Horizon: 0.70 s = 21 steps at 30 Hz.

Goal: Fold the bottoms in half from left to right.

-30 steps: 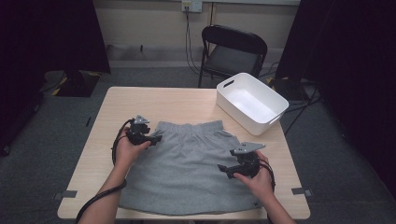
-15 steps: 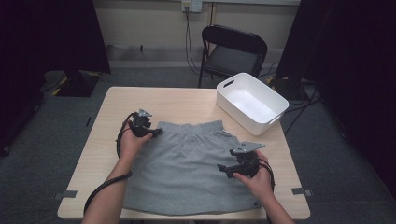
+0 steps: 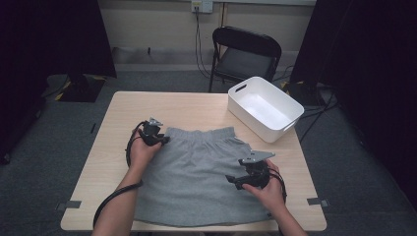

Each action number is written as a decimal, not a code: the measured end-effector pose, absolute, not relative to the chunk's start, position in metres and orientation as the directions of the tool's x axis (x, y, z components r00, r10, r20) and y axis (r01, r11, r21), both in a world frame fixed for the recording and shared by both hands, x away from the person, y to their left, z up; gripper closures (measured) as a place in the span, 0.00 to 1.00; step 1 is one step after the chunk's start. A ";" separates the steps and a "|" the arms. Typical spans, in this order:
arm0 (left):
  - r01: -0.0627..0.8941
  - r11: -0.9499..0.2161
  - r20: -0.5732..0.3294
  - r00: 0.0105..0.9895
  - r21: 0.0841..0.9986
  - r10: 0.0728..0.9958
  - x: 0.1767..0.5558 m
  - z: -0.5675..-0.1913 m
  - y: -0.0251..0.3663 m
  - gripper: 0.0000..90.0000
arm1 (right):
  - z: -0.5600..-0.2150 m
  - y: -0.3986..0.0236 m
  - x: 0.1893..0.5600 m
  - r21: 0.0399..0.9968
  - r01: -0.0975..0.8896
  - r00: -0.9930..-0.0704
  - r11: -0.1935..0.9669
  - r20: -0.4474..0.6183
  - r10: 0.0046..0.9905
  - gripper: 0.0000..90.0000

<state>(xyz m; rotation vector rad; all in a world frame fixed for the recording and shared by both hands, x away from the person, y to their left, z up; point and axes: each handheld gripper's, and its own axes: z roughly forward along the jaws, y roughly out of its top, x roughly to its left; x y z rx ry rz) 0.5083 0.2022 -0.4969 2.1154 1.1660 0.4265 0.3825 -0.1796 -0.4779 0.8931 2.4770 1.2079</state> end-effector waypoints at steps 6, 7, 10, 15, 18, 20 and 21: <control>0.624 -0.385 -0.040 0.556 0.680 0.830 0.510 -0.495 0.202 0.89 | -0.479 -0.176 0.382 0.775 0.418 -0.789 0.473 0.052 0.612 0.20; 0.629 -0.379 -0.045 0.551 0.679 0.833 0.511 -0.495 0.202 0.89 | -0.479 -0.175 0.383 0.775 0.419 -0.789 0.474 0.052 0.612 0.20; 0.636 -0.392 -0.033 0.549 0.665 0.835 0.511 -0.492 0.200 0.90 | -0.480 -0.175 0.385 0.773 0.420 -0.791 0.476 0.054 0.610 0.20; 0.641 -0.406 -0.023 0.551 0.652 0.834 0.512 -0.486 0.198 0.90 | -0.478 -0.169 0.386 0.778 0.411 -0.800 0.475 0.058 0.597 0.20; 0.636 -0.411 -0.021 0.558 0.653 0.829 0.511 -0.480 0.198 0.90 | -0.476 -0.165 0.386 0.786 0.404 -0.804 0.468 0.061 0.592 0.20; 0.644 -0.392 -0.045 0.553 0.657 0.832 0.509 -0.476 0.198 0.91 | -0.475 -0.162 0.385 0.787 0.403 -0.808 0.467 0.066 0.586 0.20; 0.643 -0.389 -0.049 0.554 0.660 0.831 0.509 -0.474 0.198 0.91 | -0.475 -0.160 0.385 0.786 0.402 -0.810 0.469 0.066 0.583 0.20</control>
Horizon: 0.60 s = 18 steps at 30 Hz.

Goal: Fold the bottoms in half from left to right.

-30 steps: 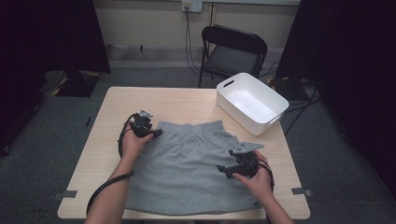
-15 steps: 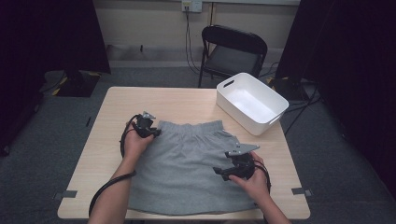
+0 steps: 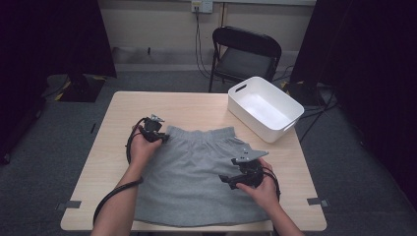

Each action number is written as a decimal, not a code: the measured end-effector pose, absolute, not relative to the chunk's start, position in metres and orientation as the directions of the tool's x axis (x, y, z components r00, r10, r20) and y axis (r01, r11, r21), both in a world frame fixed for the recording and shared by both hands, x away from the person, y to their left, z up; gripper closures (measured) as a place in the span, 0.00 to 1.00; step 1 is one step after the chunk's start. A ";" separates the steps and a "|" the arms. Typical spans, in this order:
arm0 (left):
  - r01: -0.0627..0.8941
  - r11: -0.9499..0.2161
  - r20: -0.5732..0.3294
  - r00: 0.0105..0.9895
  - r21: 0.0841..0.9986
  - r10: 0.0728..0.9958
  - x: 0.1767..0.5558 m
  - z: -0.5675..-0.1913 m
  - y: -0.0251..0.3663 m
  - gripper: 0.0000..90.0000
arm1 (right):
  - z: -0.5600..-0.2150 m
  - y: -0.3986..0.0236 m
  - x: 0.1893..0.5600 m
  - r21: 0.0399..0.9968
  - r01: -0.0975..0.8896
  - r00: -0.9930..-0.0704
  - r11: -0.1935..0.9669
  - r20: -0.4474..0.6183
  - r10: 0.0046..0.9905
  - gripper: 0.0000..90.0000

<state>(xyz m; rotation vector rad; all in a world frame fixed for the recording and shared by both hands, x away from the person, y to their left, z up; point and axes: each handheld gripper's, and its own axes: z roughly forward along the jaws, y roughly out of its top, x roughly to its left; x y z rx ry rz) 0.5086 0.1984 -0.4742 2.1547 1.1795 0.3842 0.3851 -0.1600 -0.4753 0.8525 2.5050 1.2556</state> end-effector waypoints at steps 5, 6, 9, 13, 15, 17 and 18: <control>0.632 -0.392 -0.047 0.561 0.668 0.826 0.505 -0.467 0.198 0.93 | -0.470 -0.144 0.382 0.787 0.379 -0.833 0.487 0.061 0.549 0.20; 0.628 -0.397 -0.041 0.565 0.670 0.824 0.505 -0.465 0.198 0.93 | -0.469 -0.140 0.381 0.788 0.370 -0.838 0.492 0.055 0.543 0.20; 0.623 -0.397 -0.044 0.570 0.674 0.820 0.504 -0.464 0.198 0.94 | -0.465 -0.127 0.379 0.791 0.356 -0.849 0.498 0.051 0.525 0.20; 0.628 -0.408 -0.045 0.577 0.663 0.815 0.504 -0.462 0.198 0.96 | -0.462 -0.108 0.375 0.798 0.340 -0.867 0.498 0.061 0.495 0.20; 0.631 -0.394 -0.052 0.569 0.668 0.821 0.504 -0.460 0.198 0.97 | -0.462 -0.100 0.373 0.798 0.333 -0.874 0.503 0.062 0.482 0.20; 0.633 -0.382 -0.067 0.567 0.673 0.821 0.504 -0.459 0.197 0.97 | -0.462 -0.092 0.371 0.795 0.327 -0.883 0.511 0.063 0.466 0.20; 0.633 -0.385 -0.068 0.570 0.671 0.819 0.504 -0.458 0.197 0.97 | -0.462 -0.088 0.370 0.795 0.325 -0.885 0.512 0.065 0.460 0.20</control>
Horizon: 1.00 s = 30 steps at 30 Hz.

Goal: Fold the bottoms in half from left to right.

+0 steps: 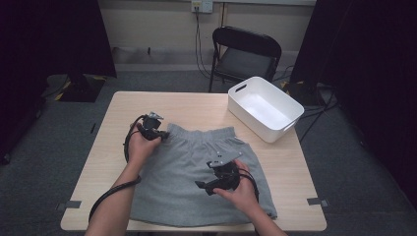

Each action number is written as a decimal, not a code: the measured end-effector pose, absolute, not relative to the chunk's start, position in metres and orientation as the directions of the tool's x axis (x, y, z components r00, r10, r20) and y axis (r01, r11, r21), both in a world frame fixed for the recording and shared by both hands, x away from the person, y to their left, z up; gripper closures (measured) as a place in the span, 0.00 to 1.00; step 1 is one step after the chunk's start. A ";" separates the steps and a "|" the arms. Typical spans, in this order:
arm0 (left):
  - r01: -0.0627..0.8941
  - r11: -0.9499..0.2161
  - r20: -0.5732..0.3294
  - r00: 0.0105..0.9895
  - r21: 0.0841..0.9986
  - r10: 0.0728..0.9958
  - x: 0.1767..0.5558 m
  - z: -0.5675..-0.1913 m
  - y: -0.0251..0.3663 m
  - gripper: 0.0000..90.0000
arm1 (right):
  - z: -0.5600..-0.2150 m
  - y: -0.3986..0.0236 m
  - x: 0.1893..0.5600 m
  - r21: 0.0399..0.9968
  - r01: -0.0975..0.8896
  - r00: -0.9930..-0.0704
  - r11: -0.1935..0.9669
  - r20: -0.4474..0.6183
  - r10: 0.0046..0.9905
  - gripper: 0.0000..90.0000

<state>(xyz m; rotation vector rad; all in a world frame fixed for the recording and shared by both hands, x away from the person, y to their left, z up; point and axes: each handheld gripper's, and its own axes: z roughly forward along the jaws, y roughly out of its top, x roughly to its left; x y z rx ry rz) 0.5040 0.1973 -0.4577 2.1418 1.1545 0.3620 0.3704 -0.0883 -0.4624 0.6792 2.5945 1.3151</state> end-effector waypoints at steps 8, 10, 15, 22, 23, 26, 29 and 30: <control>0.632 -0.375 -0.081 0.572 0.678 0.816 0.500 -0.448 0.194 0.97 | -0.463 -0.062 0.367 0.794 0.300 -0.908 0.529 0.068 0.412 0.21; 0.631 -0.376 -0.086 0.576 0.679 0.813 0.499 -0.446 0.193 0.97 | -0.463 -0.056 0.365 0.792 0.294 -0.914 0.535 0.069 0.400 0.21; 0.629 -0.385 -0.085 0.585 0.675 0.807 0.497 -0.444 0.191 0.96 | -0.459 -0.037 0.359 0.795 0.260 -0.935 0.548 0.066 0.349 0.24; 0.625 -0.384 -0.089 0.589 0.679 0.803 0.496 -0.442 0.191 0.96 | -0.463 -0.010 0.352 0.781 0.229 -0.955 0.581 0.063 0.290 0.26; 0.626 -0.384 -0.088 0.589 0.679 0.803 0.496 -0.442 0.191 0.96 | -0.465 -0.006 0.351 0.781 0.225 -0.957 0.583 0.066 0.281 0.26; 0.624 -0.385 -0.087 0.590 0.680 0.803 0.496 -0.443 0.192 0.96 | -0.467 0.005 0.347 0.776 0.210 -0.964 0.594 0.063 0.258 0.27; 0.624 -0.380 -0.094 0.591 0.683 0.801 0.495 -0.443 0.193 0.96 | -0.471 0.018 0.344 0.769 0.191 -0.973 0.610 0.065 0.222 0.33; 0.624 -0.379 -0.093 0.590 0.683 0.802 0.495 -0.443 0.193 0.96 | -0.473 0.021 0.342 0.762 0.187 -0.976 0.620 0.072 0.206 0.34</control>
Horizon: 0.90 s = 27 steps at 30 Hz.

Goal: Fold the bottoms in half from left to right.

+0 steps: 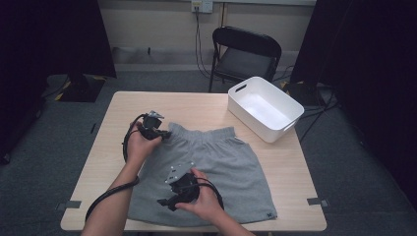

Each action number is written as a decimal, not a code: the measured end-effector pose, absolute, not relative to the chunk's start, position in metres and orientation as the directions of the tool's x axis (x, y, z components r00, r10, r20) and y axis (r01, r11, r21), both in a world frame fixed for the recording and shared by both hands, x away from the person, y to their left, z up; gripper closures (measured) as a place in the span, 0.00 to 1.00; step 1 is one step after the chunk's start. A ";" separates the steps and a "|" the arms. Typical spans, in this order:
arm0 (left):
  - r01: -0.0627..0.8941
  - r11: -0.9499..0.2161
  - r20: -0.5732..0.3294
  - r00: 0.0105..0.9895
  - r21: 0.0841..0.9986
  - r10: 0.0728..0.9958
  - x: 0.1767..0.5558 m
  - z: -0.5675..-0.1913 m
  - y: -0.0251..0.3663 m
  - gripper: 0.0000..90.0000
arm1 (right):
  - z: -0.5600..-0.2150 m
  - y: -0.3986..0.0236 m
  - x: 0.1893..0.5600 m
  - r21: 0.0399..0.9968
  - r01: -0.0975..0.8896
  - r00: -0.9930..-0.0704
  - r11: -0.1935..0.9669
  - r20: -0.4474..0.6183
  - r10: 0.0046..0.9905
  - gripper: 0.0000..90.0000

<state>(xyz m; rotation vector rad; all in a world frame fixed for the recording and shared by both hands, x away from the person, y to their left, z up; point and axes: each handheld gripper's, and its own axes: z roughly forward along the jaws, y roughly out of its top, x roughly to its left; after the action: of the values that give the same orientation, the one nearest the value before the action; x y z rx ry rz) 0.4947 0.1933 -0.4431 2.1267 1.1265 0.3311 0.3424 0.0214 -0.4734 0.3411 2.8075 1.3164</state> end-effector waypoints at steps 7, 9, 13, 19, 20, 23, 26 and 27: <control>0.631 -0.387 -0.098 0.594 0.673 0.798 0.495 -0.440 0.194 0.96 | -0.487 0.038 0.339 0.744 0.164 -0.982 0.648 0.063 0.176 0.39; 0.631 -0.386 -0.099 0.594 0.672 0.798 0.495 -0.441 0.194 0.96 | -0.490 0.039 0.339 0.739 0.162 -0.983 0.654 0.060 0.176 0.42; 0.630 -0.391 -0.096 0.597 0.671 0.797 0.495 -0.442 0.194 0.96 | -0.500 0.038 0.339 0.720 0.164 -0.983 0.675 0.062 0.174 0.48; 0.630 -0.390 -0.091 0.593 0.672 0.800 0.494 -0.443 0.193 0.96 | -0.500 0.037 0.338 0.710 0.115 -0.986 0.694 -0.003 0.166 0.72; 0.631 -0.394 -0.090 0.595 0.669 0.799 0.494 -0.442 0.192 0.96 | -0.499 0.037 0.338 0.708 0.118 -0.986 0.696 -0.002 0.169 0.80; 0.625 -0.400 -0.083 0.598 0.670 0.797 0.493 -0.440 0.190 0.96 | -0.498 0.032 0.340 0.702 0.144 -0.982 0.698 0.014 0.189 0.94; 0.617 -0.404 -0.078 0.604 0.675 0.793 0.492 -0.436 0.188 0.96 | -0.494 0.022 0.342 0.707 0.186 -0.974 0.682 0.039 0.225 0.97; 0.617 -0.404 -0.078 0.604 0.675 0.793 0.492 -0.436 0.188 0.96 | -0.491 0.017 0.344 0.717 0.196 -0.972 0.669 0.053 0.228 0.97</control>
<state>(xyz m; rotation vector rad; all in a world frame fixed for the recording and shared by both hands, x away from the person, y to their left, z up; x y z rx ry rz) 0.4919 0.1884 -0.4359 2.1528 1.1074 0.3342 0.3436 0.0170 -0.4909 0.3602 2.8320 1.2089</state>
